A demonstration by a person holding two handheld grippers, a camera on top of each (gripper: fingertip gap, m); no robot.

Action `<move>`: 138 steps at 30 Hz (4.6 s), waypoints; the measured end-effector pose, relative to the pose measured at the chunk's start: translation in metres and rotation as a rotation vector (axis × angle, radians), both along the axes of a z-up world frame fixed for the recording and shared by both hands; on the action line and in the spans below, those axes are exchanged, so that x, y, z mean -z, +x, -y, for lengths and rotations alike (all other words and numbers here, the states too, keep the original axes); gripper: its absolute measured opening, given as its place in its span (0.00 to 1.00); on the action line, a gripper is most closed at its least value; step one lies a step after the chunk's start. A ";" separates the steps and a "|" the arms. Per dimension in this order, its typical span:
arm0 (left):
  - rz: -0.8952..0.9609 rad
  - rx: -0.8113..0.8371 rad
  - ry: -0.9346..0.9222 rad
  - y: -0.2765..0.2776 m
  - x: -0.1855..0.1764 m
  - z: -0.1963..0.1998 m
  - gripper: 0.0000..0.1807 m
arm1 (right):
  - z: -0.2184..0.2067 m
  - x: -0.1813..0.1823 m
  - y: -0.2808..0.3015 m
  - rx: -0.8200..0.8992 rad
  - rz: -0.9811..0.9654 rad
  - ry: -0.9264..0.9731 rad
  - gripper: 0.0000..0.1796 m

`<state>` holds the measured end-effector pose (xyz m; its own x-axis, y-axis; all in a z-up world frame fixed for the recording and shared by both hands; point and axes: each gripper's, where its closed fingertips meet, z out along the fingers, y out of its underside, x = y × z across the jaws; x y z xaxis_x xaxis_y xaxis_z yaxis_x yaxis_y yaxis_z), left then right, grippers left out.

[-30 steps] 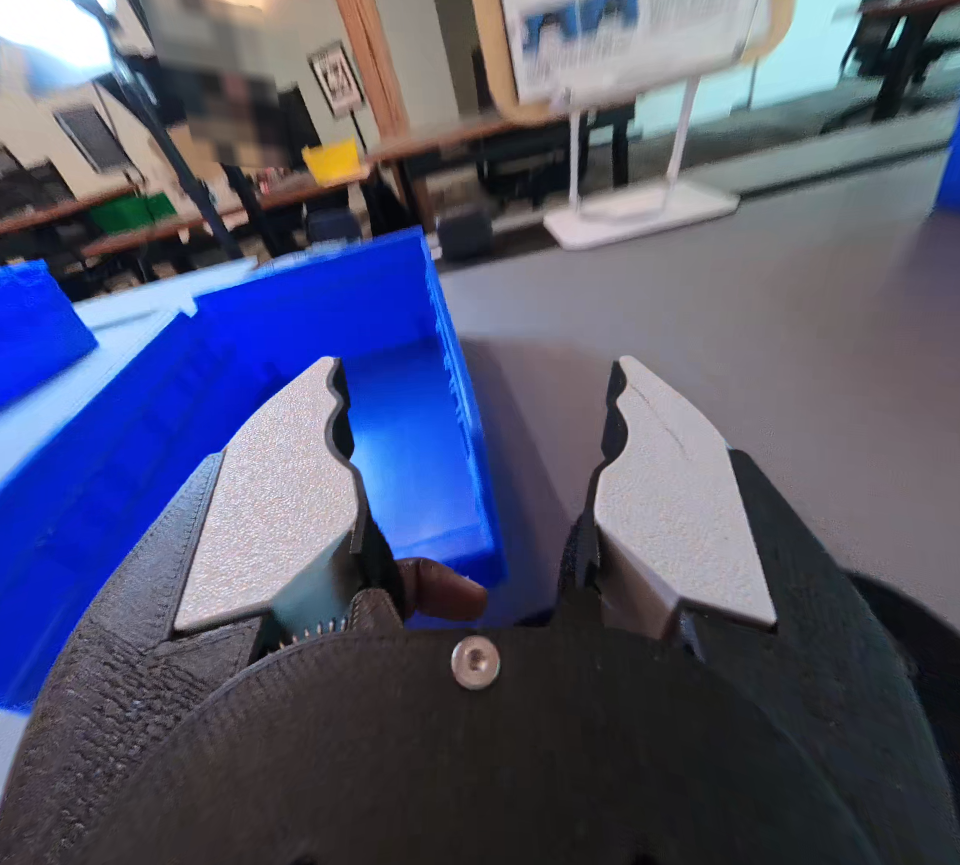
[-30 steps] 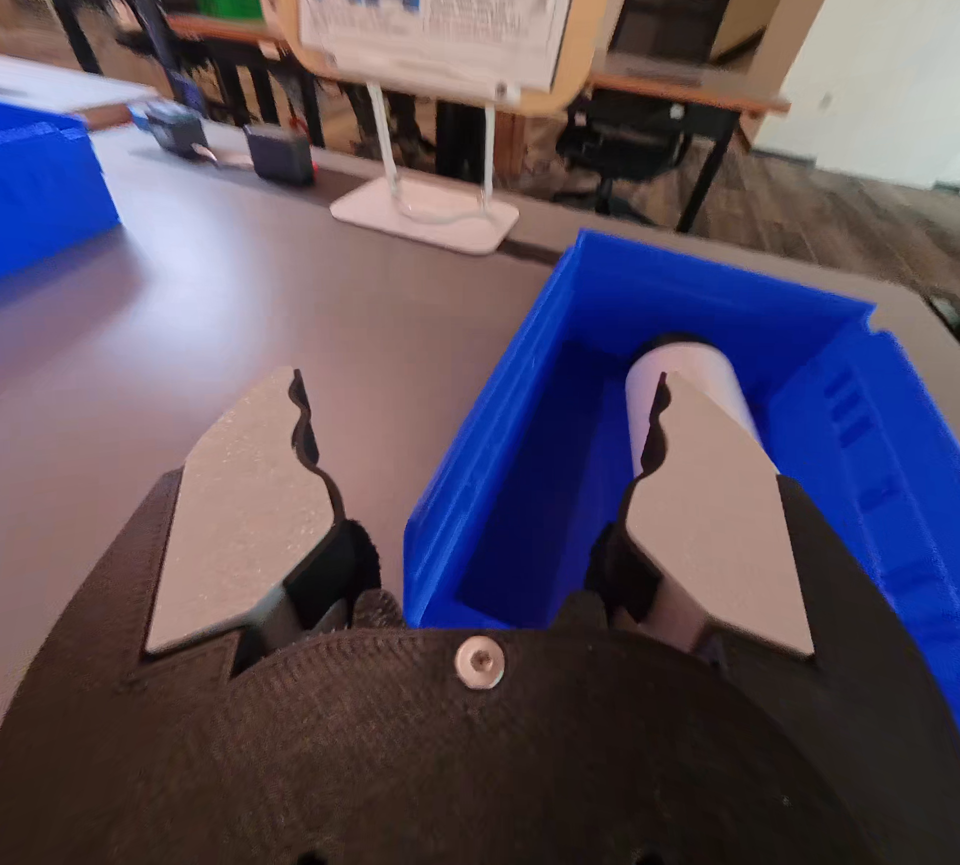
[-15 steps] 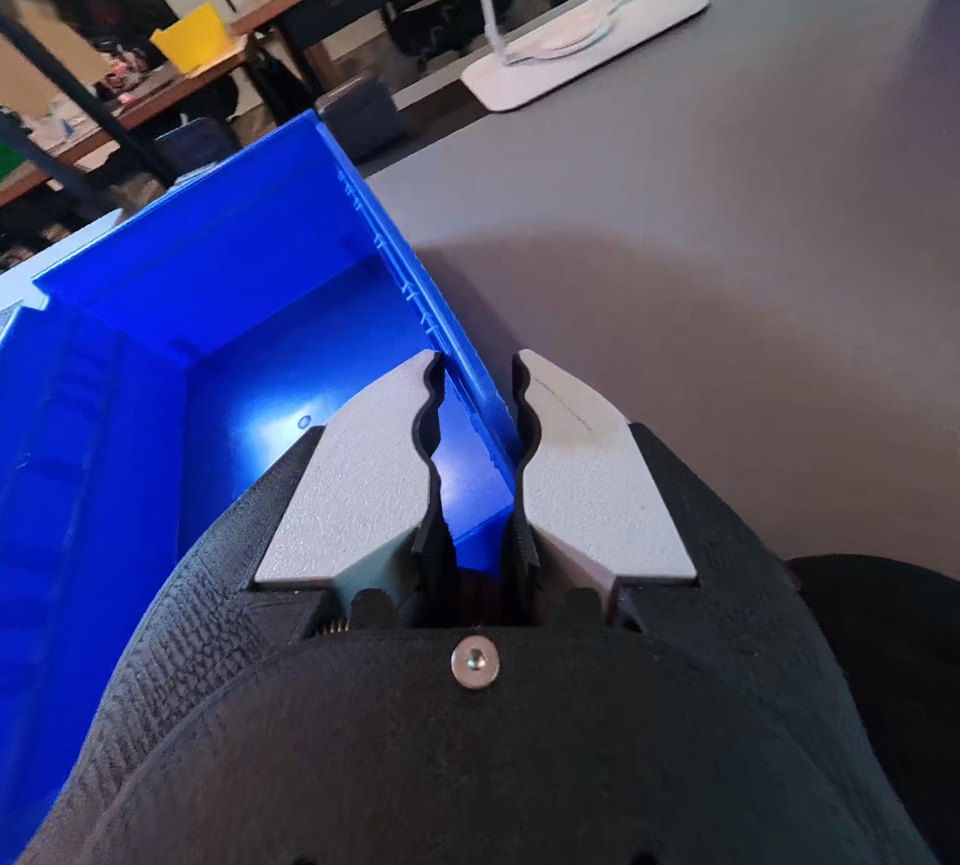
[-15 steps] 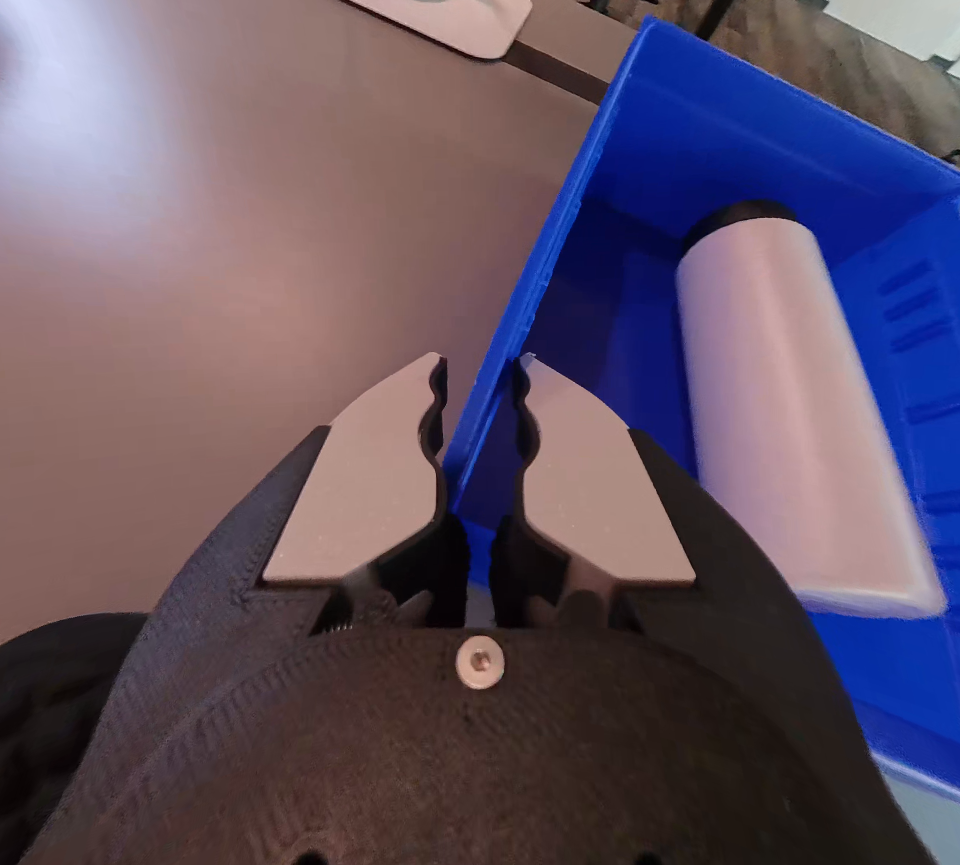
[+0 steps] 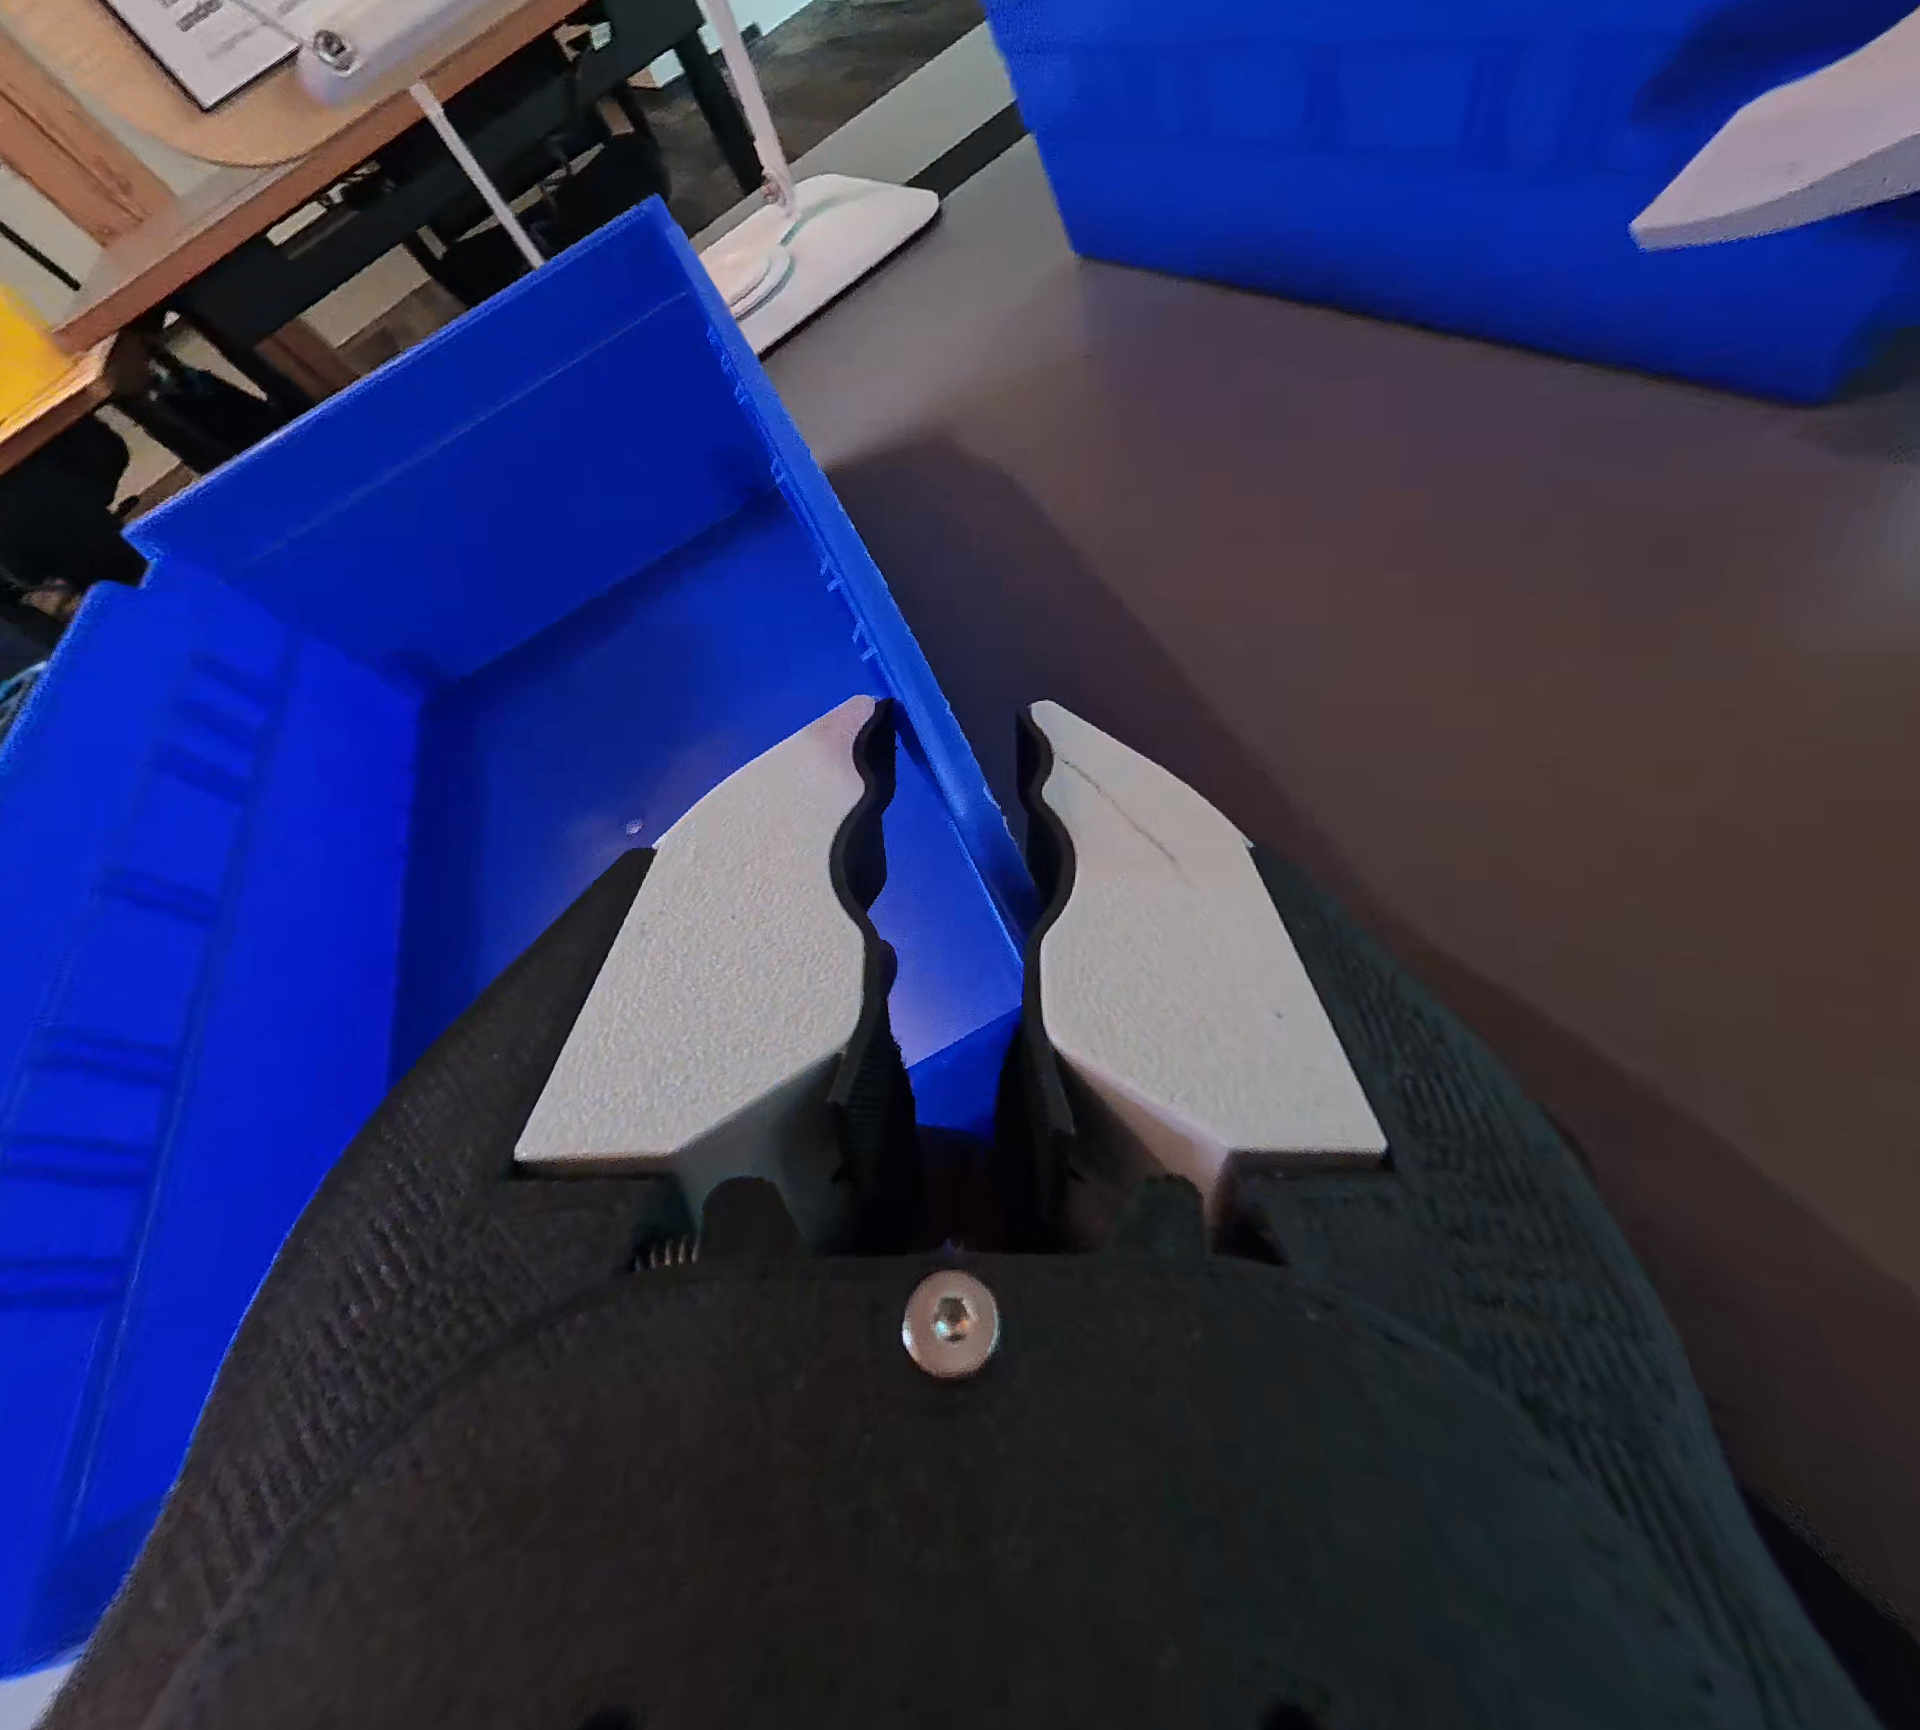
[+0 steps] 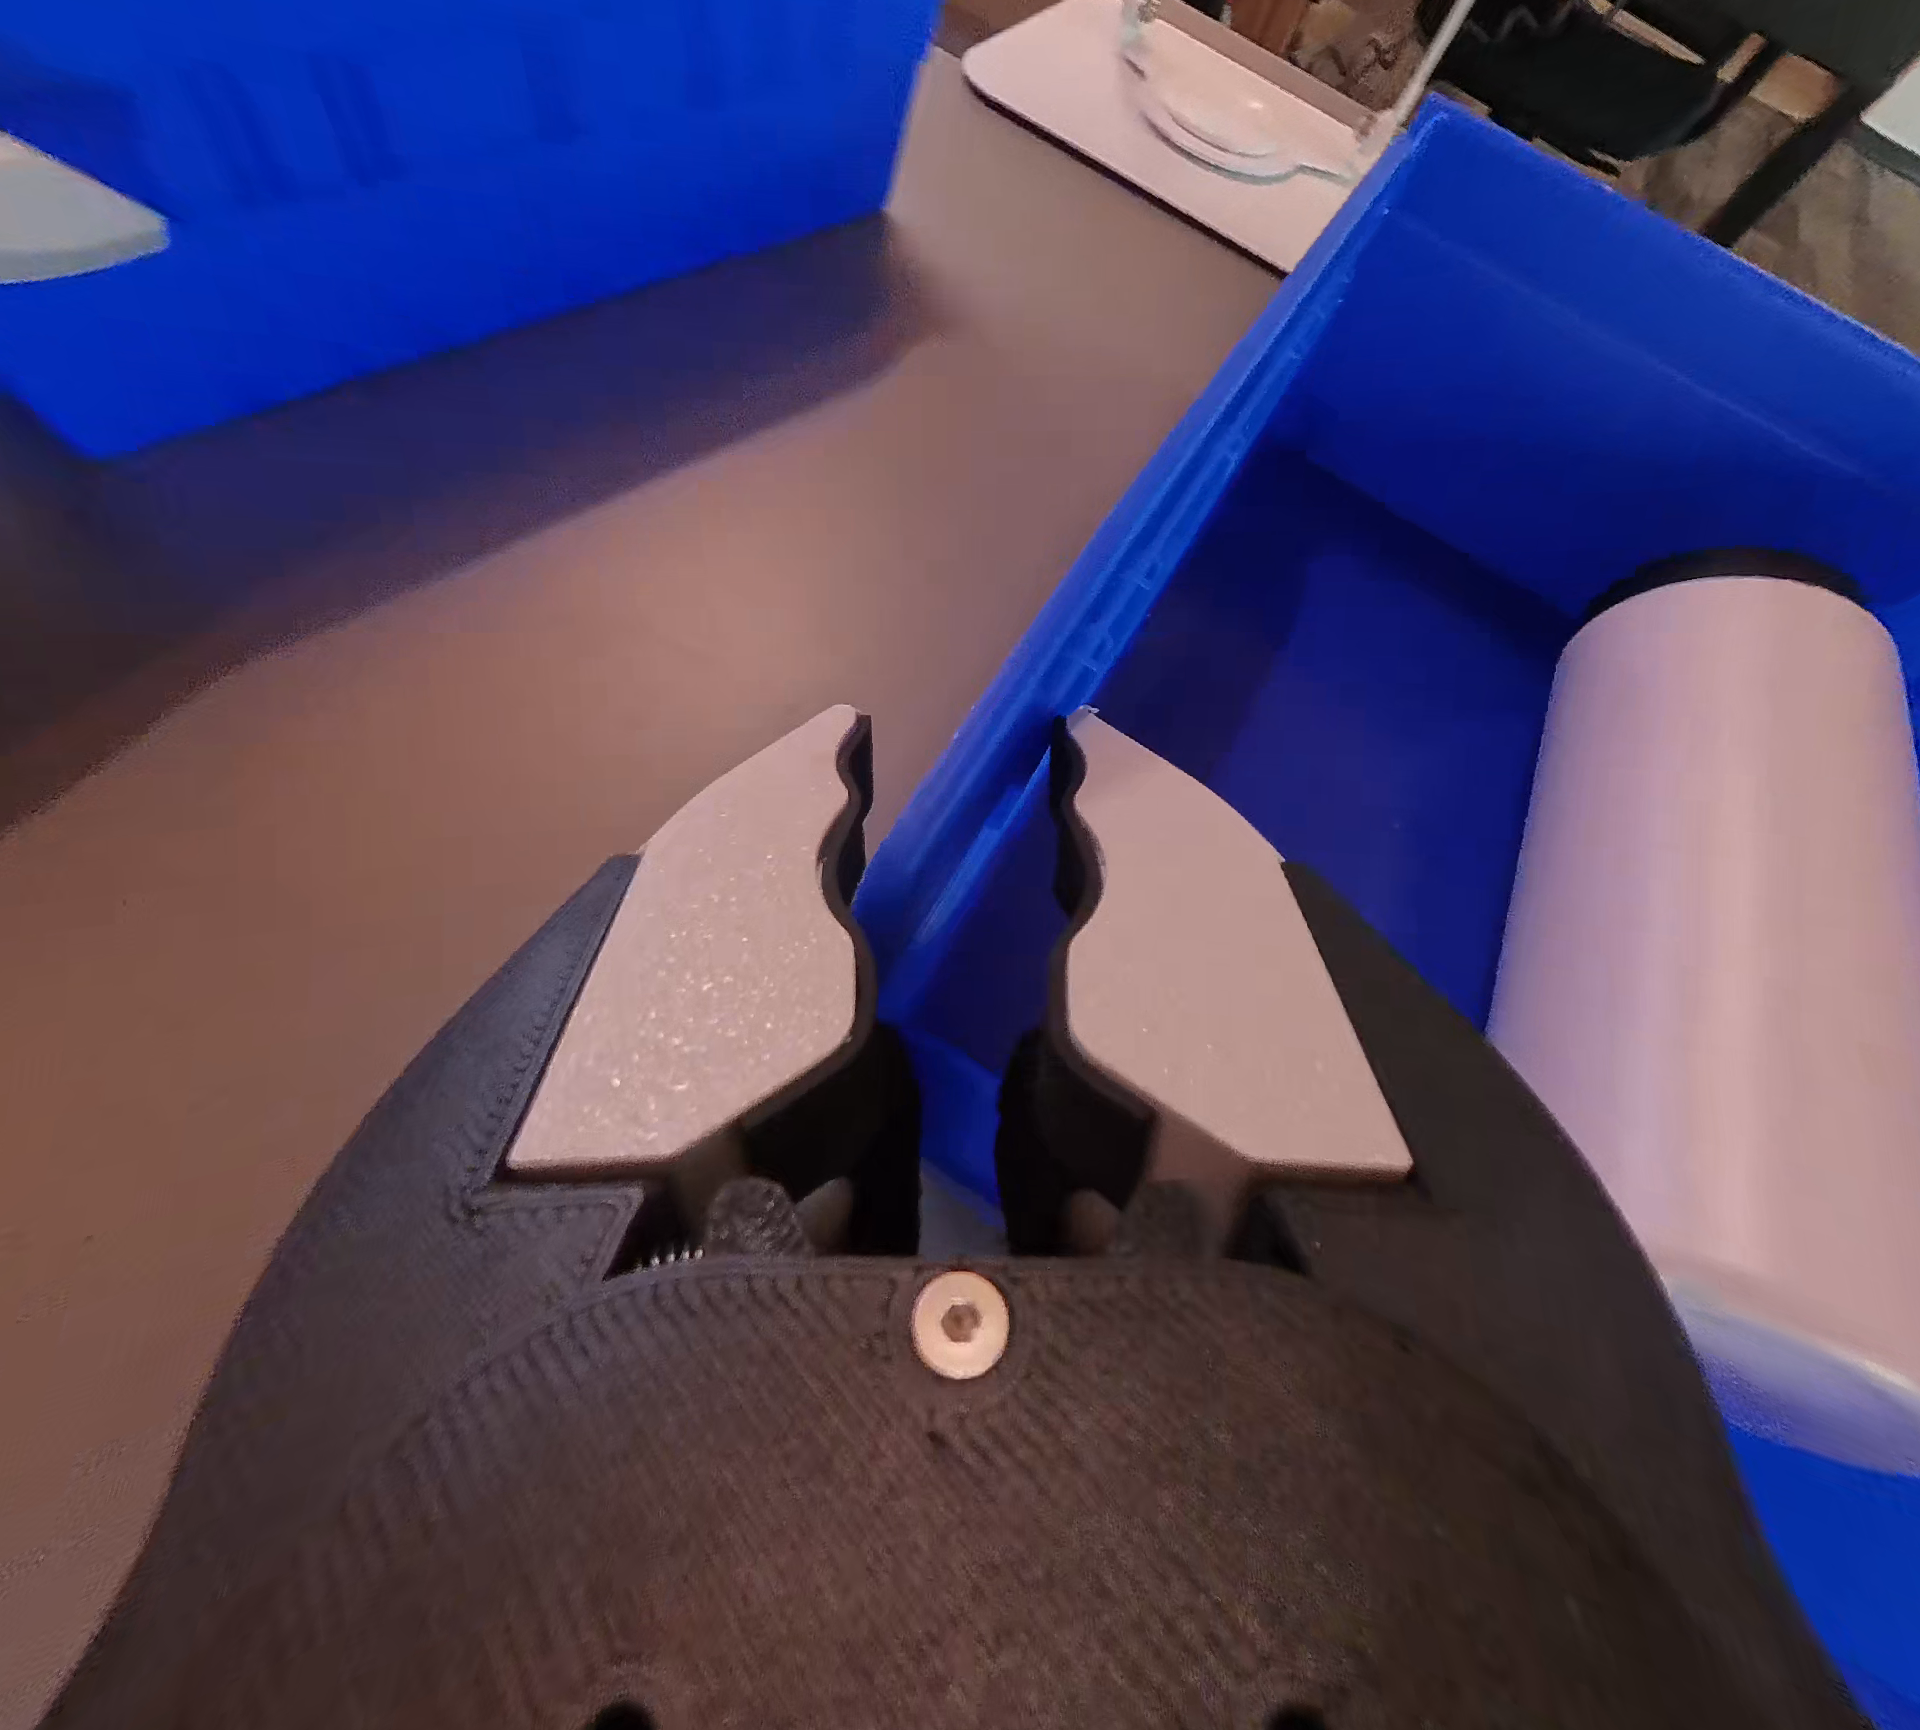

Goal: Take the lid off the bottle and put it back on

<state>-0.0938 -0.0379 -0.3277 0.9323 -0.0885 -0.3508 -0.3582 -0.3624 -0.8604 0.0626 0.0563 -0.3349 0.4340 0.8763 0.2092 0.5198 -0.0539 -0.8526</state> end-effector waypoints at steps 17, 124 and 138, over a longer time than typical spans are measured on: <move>0.042 -0.056 0.346 -0.010 -0.056 0.002 0.28 | 0.067 -0.022 -0.064 -0.357 -0.174 -0.044 0.56; -0.203 -0.804 0.490 -0.168 -0.136 0.262 0.34 | 0.115 -0.044 -0.181 -0.204 -0.068 0.221 0.63; 0.142 -0.351 0.310 -0.053 -0.074 0.122 0.32 | 0.054 -0.002 -0.077 -0.130 0.083 -0.103 0.05</move>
